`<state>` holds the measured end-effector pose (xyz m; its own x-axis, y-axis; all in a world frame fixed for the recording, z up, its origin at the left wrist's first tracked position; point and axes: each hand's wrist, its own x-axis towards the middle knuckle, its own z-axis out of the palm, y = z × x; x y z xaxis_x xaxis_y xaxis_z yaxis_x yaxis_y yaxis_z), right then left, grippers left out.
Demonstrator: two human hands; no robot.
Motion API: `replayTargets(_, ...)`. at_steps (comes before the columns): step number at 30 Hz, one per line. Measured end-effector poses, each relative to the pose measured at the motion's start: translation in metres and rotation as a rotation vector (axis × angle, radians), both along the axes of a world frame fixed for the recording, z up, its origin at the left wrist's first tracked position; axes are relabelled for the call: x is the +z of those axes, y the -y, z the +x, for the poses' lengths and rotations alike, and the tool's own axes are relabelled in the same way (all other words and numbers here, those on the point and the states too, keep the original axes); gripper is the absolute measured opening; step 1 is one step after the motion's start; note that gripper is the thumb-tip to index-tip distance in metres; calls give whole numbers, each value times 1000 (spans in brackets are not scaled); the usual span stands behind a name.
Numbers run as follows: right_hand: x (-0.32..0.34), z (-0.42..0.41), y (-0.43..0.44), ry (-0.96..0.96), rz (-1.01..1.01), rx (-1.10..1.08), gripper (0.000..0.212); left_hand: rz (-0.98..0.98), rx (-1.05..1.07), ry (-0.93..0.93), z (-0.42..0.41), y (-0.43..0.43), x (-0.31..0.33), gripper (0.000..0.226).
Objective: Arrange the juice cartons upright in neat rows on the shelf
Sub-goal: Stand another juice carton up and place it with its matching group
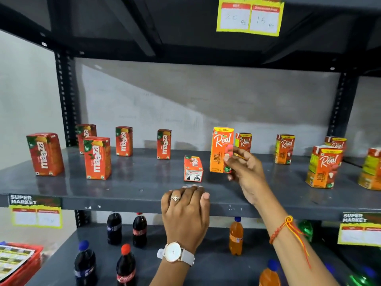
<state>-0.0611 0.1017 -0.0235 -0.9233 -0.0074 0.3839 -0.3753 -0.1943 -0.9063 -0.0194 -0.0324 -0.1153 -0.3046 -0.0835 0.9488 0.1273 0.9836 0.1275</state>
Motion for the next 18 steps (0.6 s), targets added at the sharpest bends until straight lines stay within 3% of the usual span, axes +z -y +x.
replayTargets(10, -3, 4, -12, -86, -22, 21, 30, 28, 2, 73, 5, -2, 1, 40)
replayTargets(14, 3, 0, -40, -52, 69, -37, 43, 116, -46, 40, 6, -6, -3, 52)
replayTargets(18, 9, -9, -83, -58, 193, -137, 38, 148, -93, 30, 9, -36, -3, 54)
